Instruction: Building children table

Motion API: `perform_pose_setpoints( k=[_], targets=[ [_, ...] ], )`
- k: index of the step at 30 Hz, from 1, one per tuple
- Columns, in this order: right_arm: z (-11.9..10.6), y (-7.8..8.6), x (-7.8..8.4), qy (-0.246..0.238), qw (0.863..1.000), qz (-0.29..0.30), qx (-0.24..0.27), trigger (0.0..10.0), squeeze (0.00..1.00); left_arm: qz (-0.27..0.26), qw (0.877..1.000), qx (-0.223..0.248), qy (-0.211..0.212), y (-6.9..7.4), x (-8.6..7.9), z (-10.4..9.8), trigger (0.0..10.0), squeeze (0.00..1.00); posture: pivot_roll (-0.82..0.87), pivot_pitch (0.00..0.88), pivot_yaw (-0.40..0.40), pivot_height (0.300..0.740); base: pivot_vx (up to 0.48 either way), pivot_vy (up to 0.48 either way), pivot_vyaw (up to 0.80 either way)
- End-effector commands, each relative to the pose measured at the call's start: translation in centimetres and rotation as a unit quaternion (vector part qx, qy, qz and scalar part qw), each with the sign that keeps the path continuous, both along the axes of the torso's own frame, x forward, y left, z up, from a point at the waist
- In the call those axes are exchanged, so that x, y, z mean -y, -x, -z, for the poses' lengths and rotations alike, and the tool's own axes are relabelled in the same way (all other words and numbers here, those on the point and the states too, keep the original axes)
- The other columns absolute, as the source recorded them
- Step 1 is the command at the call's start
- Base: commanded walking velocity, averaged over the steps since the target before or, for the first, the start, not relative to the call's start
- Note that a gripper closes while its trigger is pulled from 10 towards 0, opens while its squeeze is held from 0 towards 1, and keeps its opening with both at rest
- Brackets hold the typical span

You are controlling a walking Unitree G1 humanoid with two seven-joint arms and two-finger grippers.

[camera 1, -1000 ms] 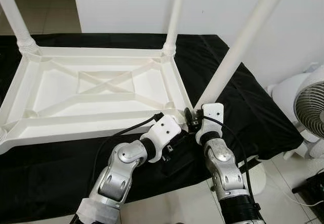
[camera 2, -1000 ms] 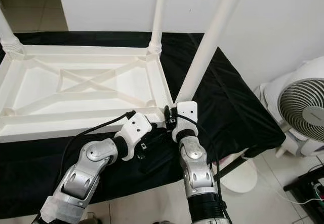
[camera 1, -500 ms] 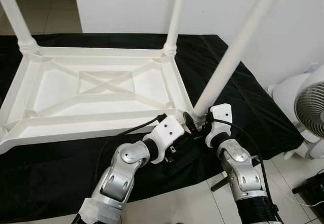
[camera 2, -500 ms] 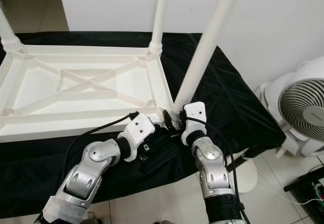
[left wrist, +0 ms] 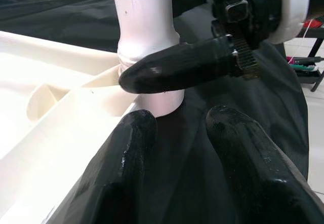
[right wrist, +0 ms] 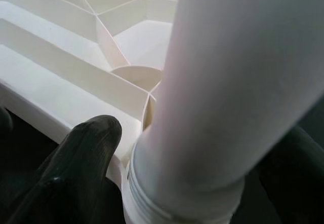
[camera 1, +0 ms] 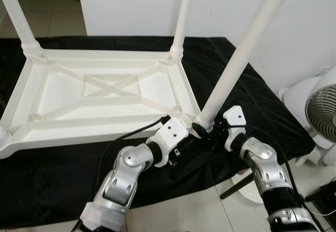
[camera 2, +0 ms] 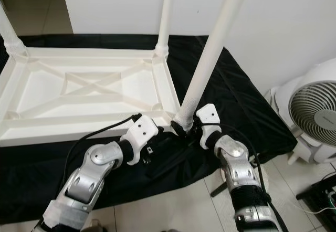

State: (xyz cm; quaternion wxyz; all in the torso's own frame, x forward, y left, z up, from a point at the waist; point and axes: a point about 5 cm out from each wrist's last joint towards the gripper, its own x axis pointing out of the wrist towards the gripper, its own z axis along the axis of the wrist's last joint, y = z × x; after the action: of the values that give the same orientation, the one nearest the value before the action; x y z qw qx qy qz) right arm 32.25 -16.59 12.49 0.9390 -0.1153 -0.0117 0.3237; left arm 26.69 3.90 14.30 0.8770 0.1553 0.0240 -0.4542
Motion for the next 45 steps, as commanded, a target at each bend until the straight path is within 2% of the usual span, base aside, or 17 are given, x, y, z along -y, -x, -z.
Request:
perform_pose_setpoints(
  k=[1, 9, 10, 11, 15, 23, 24, 31, 33, 34, 36, 37, 39, 41, 42, 43, 45],
  targets=[
    [0.5, -0.2, 0.2, 0.011, 1.000, -0.007, -0.009, 10.0, 0.00, -0.040, 0.999, 0.012, 0.002, -0.4, -0.2, -0.1, 10.0, 0.00, 0.07, 0.036, -0.073, 0.740, 0.000, 0.000, 0.00],
    [0.6, -1.8, -1.2, 0.018, 1.000, -0.023, -0.009, 10.0, 0.00, -0.040, 0.999, 0.015, 0.004, -0.6, -0.1, -0.3, 10.0, 0.00, 0.08, 0.040, -0.069, 0.740, 0.000, 0.000, 0.00],
    [0.7, -2.0, -1.3, 0.019, 0.999, -0.026, -0.008, 4.0, 0.00, -0.040, 0.999, 0.015, 0.004, -0.6, -0.1, -0.4, 10.0, 0.00, 0.08, 0.041, -0.069, 0.740, 0.000, 0.000, 0.00],
    [0.8, -2.0, -1.4, 0.020, 0.999, -0.032, -0.008, 0.0, 0.00, -0.040, 0.999, 0.016, 0.004, -0.6, 0.0, -0.4, 10.0, 0.00, 0.08, 0.041, -0.069, 0.740, 0.000, 0.000, 0.00],
    [0.9, -1.9, -1.5, 0.021, 0.999, -0.039, -0.008, 0.0, 0.00, -0.041, 0.999, 0.016, 0.005, -0.6, -0.1, -0.4, 10.0, 0.00, 0.08, 0.043, -0.071, 0.740, 0.000, 0.000, 0.00],
    [2.4, -0.8, -0.5, 0.013, 0.998, -0.050, -0.027, 0.0, 0.00, -0.042, 0.999, 0.013, 0.008, -0.4, 0.1, -0.3, 10.0, 0.00, 0.07, 0.051, -0.080, 0.740, 0.000, 0.000, 0.00],
    [2.5, -0.7, -0.5, 0.003, 0.999, -0.040, -0.028, 10.0, 0.00, -0.042, 0.999, 0.013, 0.008, -0.4, 0.1, -0.3, 10.0, 0.00, 0.07, 0.053, -0.082, 0.740, 0.000, 0.000, 0.00],
    [2.7, -0.2, -1.2, -0.003, 1.000, 0.017, -0.017, 10.0, 0.00, -0.043, 0.999, 0.011, 0.008, -0.3, 0.0, -0.2, 10.0, 0.00, 0.07, 0.058, -0.081, 0.740, 0.000, 0.000, 0.00],
    [2.8, 0.0, -2.1, -0.046, 0.992, 0.114, -0.028, 10.0, 0.00, -0.042, 0.999, 0.008, 0.007, -0.2, 0.1, 0.0, 10.0, 0.00, 0.06, 0.064, -0.078, 0.740, 0.000, 0.000, 0.00],
    [2.8, 0.0, -2.1, -0.046, 0.992, 0.114, -0.028, 10.0, 0.00, -0.042, 0.999, 0.008, 0.007, -0.2, 0.1, 0.0, 10.0, 0.00, 0.06, 0.064, -0.078, 0.740, 0.000, 0.000, 0.00],
    [2.8, 0.4, -2.7, -0.076, 0.975, 0.205, -0.038, 10.0, 0.00, -0.040, 0.999, 0.006, 0.007, -0.1, 0.2, 0.1, 10.0, 0.00, 0.06, 0.065, -0.078, 0.740, 0.000, 0.000, 0.00],
    [2.8, 0.4, -2.7, -0.076, 0.975, 0.205, -0.038, 10.0, 0.00, -0.040, 0.999, 0.006, 0.007, -0.1, 0.2, 0.1, 10.0, 0.00, 0.06, 0.065, -0.078, 0.740, 0.000, 0.000, 0.00],
    [2.7, 0.8, -2.7, -0.079, 0.955, 0.283, -0.039, 10.0, 0.00, -0.039, 0.999, 0.005, 0.007, -0.1, 0.2, 0.1, 10.0, 0.00, 0.06, 0.065, -0.077, 0.740, 0.000, 0.000, 0.00],
    [2.6, 1.3, -2.6, -0.074, 0.938, 0.336, -0.037, 10.0, 0.00, -0.038, 0.999, 0.005, 0.007, -0.1, 0.2, 0.1, 10.0, 0.00, 0.06, 0.064, -0.079, 0.740, 0.000, 0.000, 0.00],
    [2.6, 1.3, -2.6, -0.074, 0.938, 0.336, -0.037, 10.0, 0.00, -0.038, 0.999, 0.005, 0.007, -0.1, 0.2, 0.1, 10.0, 0.00, 0.06, 0.064, -0.079, 0.740, 0.000, 0.000, 0.00],
    [2.7, 1.6, -2.8, -0.077, 0.932, 0.352, -0.040, 10.0, 0.00, -0.038, 0.999, 0.005, 0.007, -0.1, 0.2, 0.1, 10.0, 0.00, 0.06, 0.063, -0.081, 0.740, 0.000, 0.000, 0.00],
    [2.5, 1.7, -3.2, -0.077, 0.933, 0.349, -0.037, 10.0, 0.00, -0.038, 0.999, 0.005, 0.006, -0.1, 0.2, 0.1, 10.0, 0.00, 0.07, 0.060, -0.084, 0.740, 0.000, 0.000, 0.00]
  ],
)
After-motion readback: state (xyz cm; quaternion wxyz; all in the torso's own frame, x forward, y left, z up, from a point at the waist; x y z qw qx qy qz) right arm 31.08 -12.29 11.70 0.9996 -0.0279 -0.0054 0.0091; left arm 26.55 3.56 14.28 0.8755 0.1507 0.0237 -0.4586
